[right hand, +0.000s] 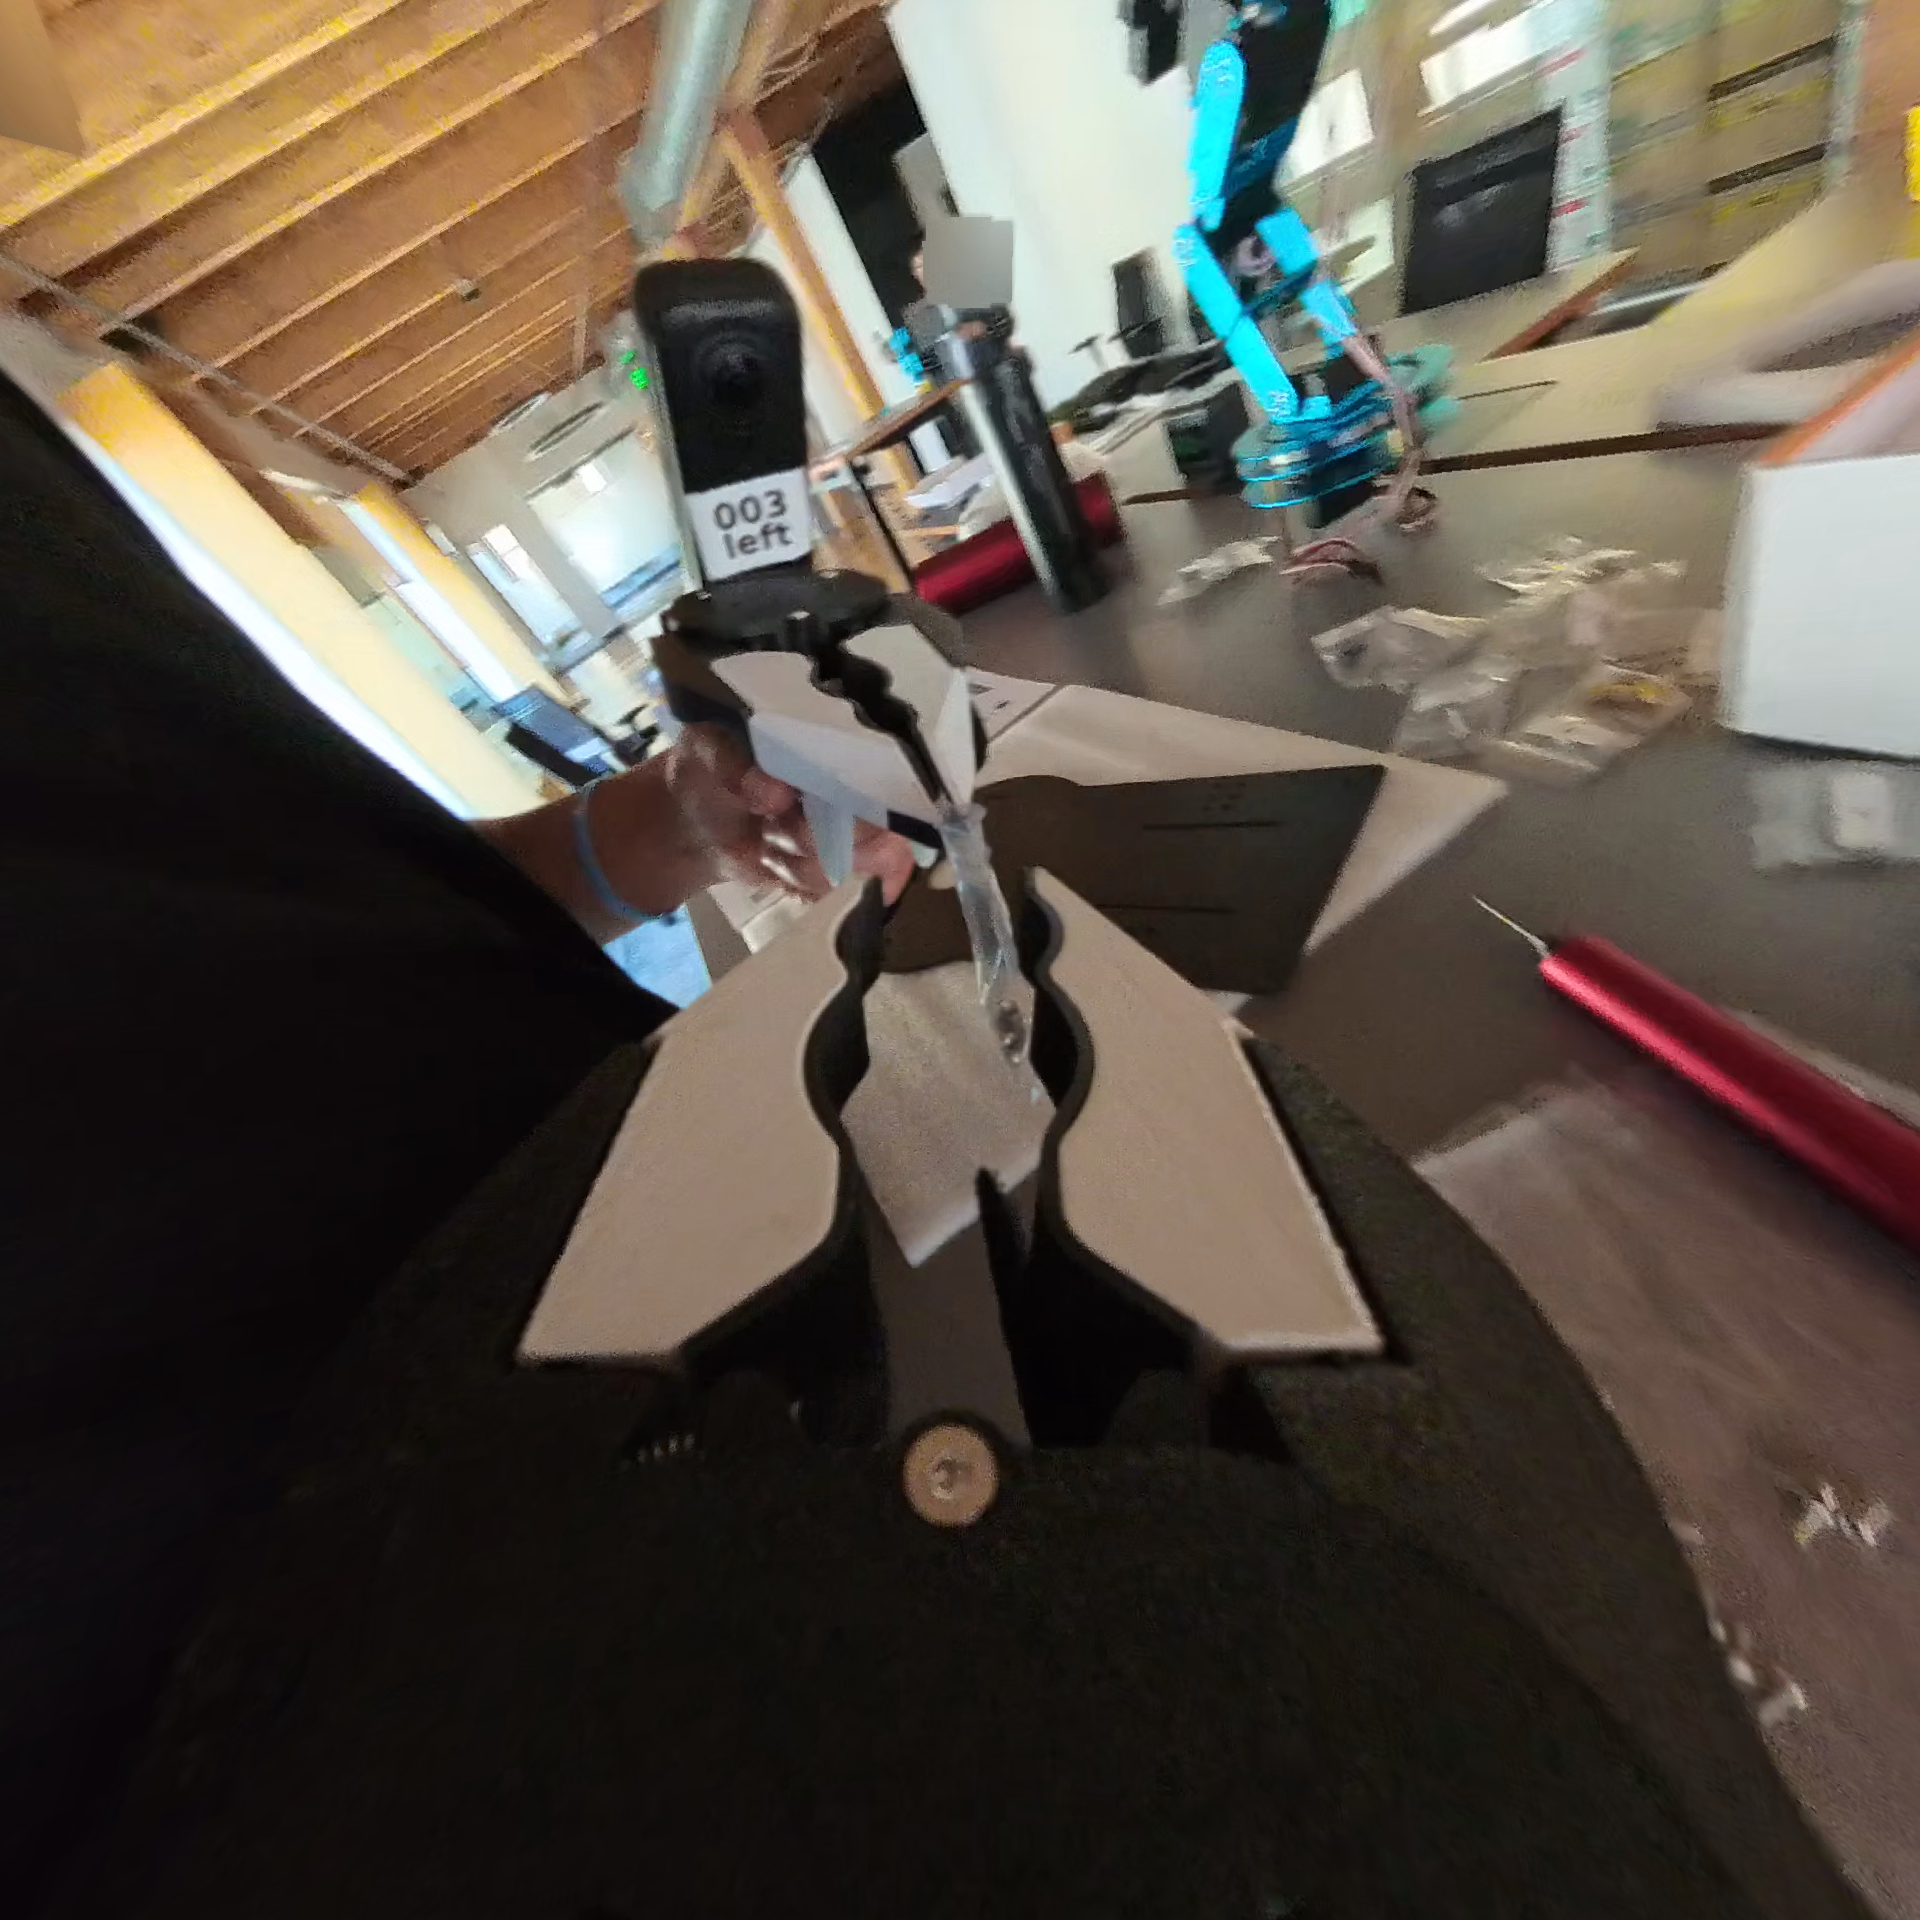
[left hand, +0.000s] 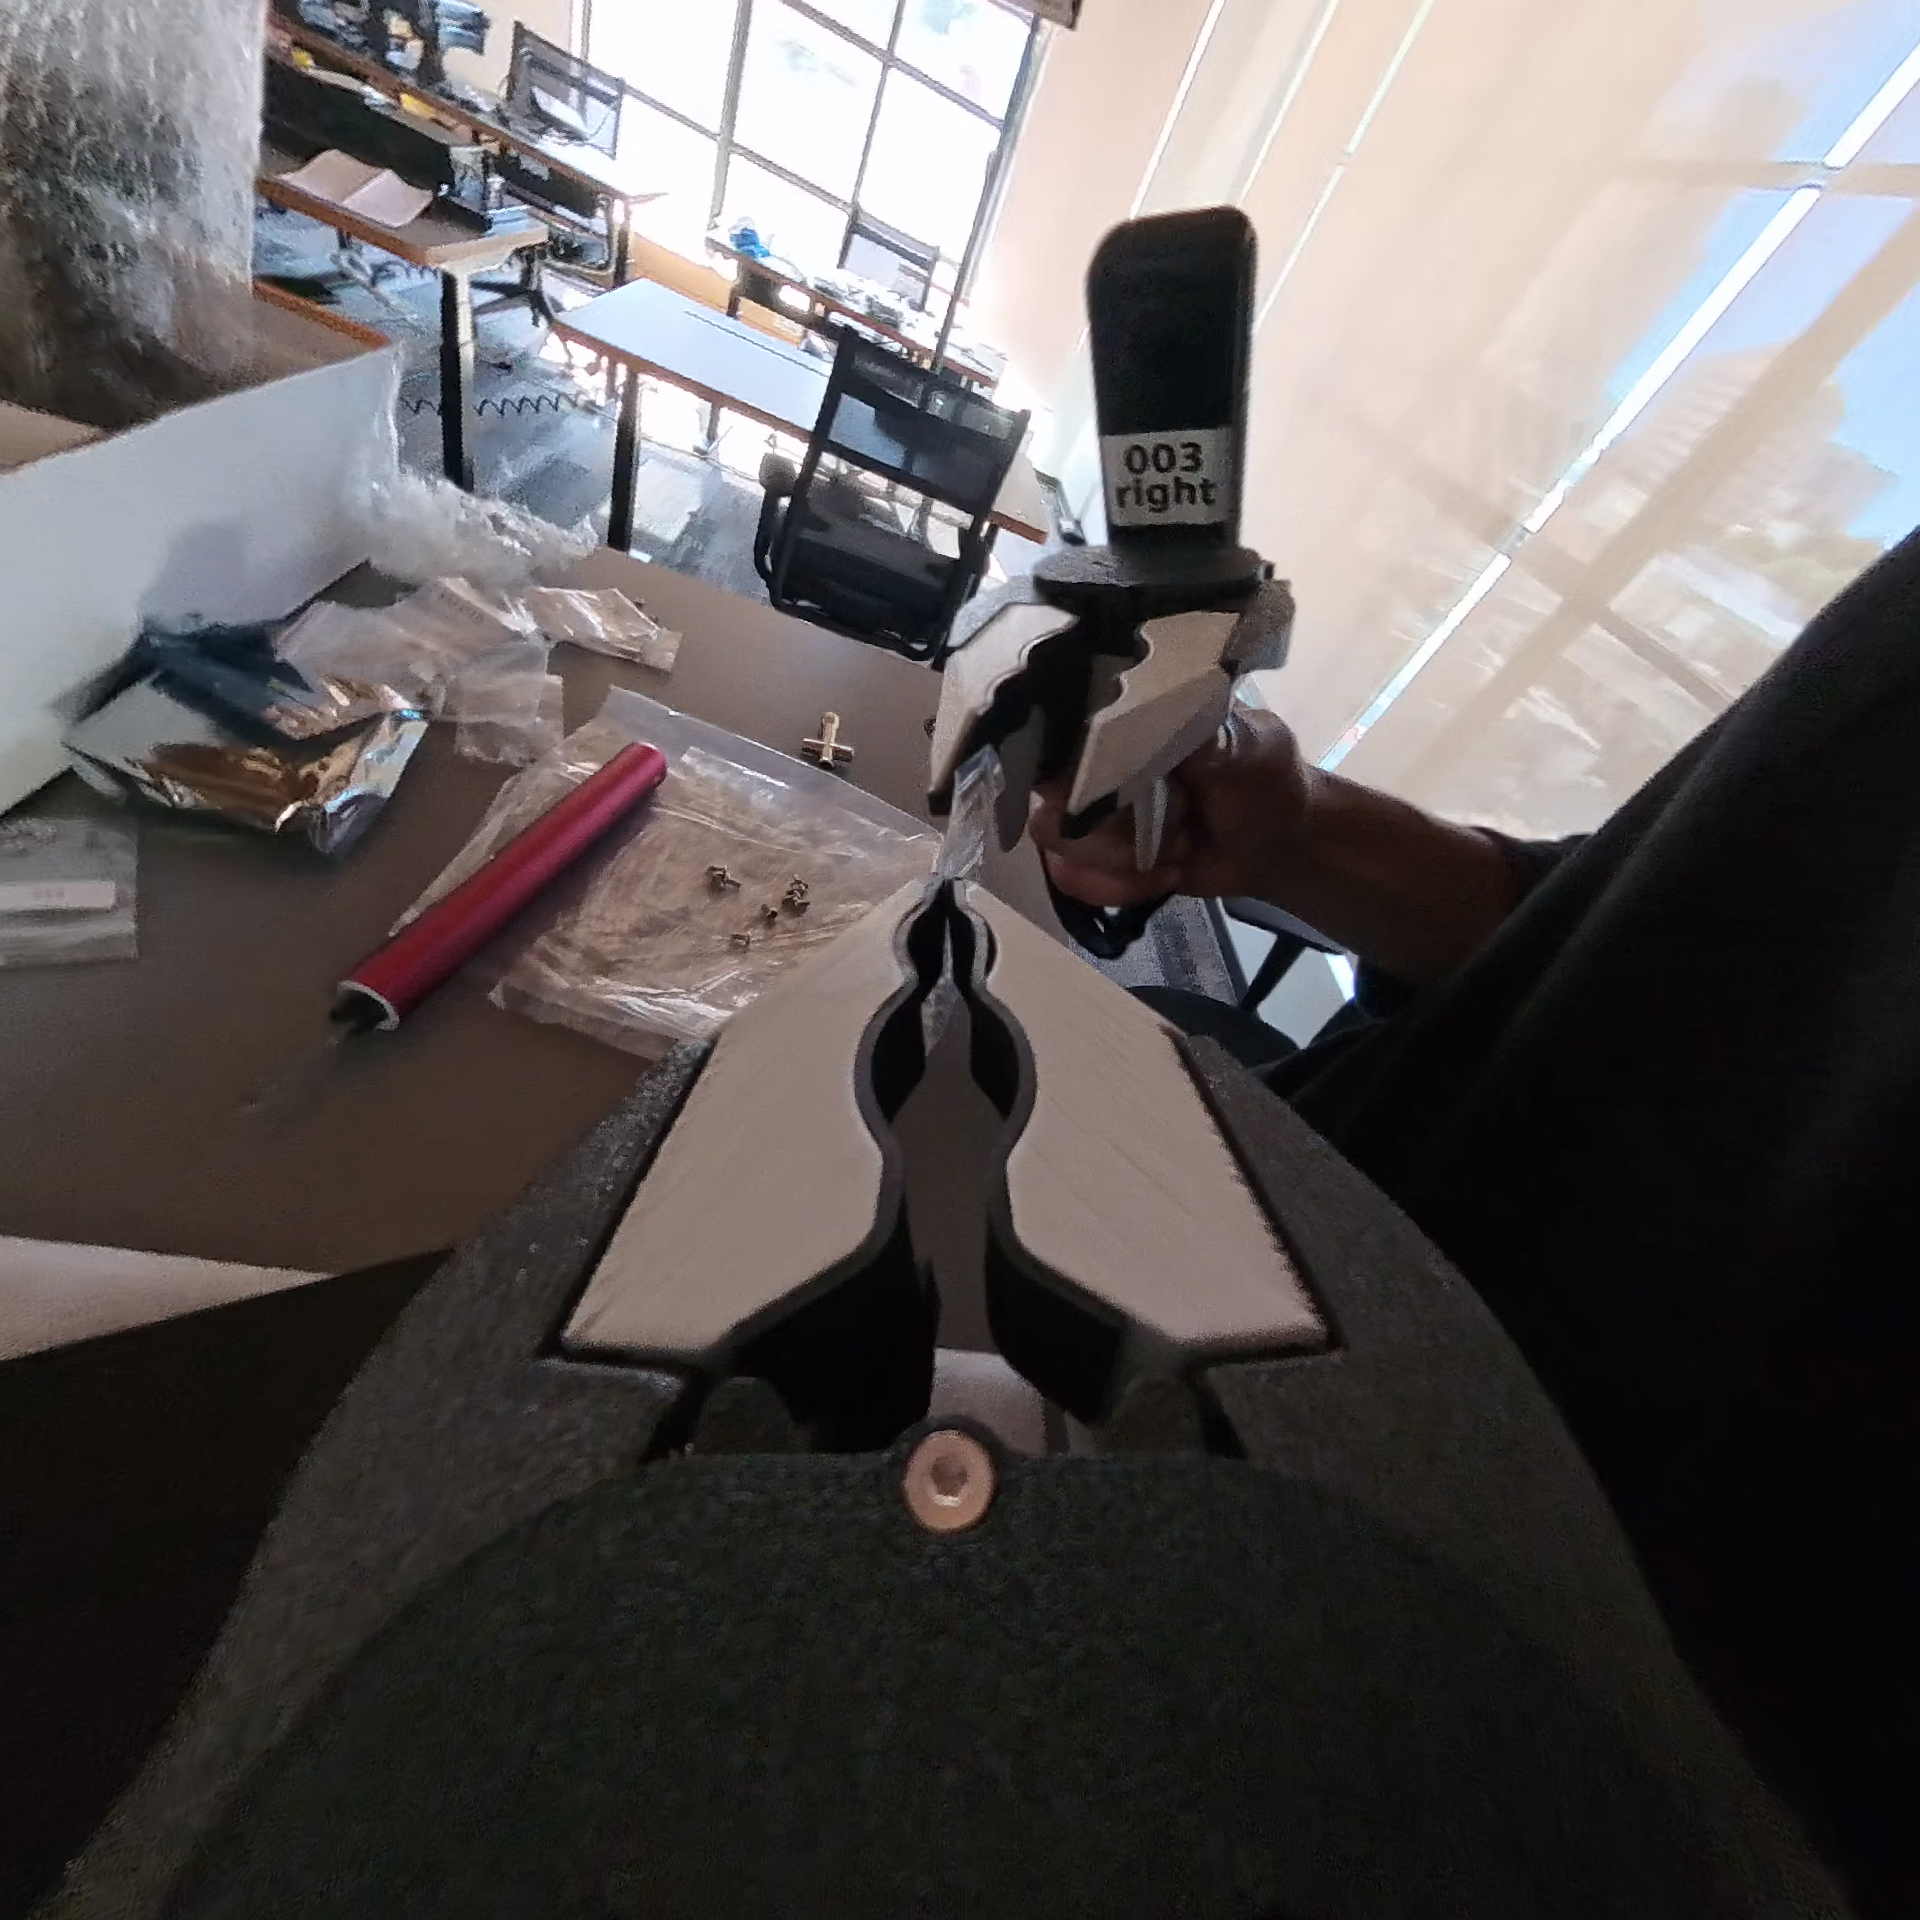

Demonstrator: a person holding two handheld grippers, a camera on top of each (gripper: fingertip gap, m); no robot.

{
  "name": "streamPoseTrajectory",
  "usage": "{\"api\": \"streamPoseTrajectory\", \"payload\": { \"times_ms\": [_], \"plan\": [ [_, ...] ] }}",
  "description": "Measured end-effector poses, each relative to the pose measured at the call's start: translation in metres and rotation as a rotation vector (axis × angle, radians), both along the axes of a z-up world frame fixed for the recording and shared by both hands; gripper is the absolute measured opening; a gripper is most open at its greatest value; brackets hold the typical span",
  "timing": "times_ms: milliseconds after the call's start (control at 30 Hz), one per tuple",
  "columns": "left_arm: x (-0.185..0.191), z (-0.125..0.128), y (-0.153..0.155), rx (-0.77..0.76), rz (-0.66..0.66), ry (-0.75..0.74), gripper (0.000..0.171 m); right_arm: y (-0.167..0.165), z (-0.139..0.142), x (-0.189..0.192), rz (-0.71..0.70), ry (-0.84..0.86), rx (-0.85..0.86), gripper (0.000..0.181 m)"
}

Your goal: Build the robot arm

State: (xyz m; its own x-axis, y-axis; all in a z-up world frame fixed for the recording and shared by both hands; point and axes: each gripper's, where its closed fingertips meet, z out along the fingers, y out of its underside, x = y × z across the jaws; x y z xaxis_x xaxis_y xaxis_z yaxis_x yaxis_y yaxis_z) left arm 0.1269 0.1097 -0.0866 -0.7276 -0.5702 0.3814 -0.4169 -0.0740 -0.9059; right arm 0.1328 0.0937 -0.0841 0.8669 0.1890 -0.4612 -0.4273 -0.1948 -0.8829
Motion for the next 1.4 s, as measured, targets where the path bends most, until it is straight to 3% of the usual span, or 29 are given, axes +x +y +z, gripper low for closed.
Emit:
{"api": "streamPoseTrajectory", "payload": {
  "times_ms": [133,467,900,1000,1067,1300,1400],
  "plan": [
    [-0.004,0.009,0.008,0.018,-0.025,-0.025,0.000,0.010,0.011,-0.004,0.024,-0.084,0.022,0.002],
    [-0.017,0.014,0.014,-0.030,-0.013,-0.033,0.000,0.018,0.010,-0.010,0.029,-0.119,0.004,0.007],
    [-0.025,0.020,0.021,-0.094,0.022,-0.035,0.000,0.024,0.015,-0.018,0.063,-0.141,0.031,0.000],
    [-0.025,0.024,0.020,-0.142,0.031,-0.041,0.030,0.025,0.020,-0.019,0.086,-0.088,0.047,0.000],
    [-0.025,0.022,0.018,-0.145,0.024,-0.042,0.030,0.027,0.024,-0.022,0.105,-0.052,0.067,0.000],
    [-0.027,0.023,0.013,-0.161,0.017,-0.081,0.002,0.036,0.028,-0.033,0.156,-0.015,0.076,0.000],
    [-0.031,0.025,0.013,-0.170,0.003,-0.100,0.000,0.038,0.028,-0.034,0.165,-0.005,0.075,0.000]
  ]
}}
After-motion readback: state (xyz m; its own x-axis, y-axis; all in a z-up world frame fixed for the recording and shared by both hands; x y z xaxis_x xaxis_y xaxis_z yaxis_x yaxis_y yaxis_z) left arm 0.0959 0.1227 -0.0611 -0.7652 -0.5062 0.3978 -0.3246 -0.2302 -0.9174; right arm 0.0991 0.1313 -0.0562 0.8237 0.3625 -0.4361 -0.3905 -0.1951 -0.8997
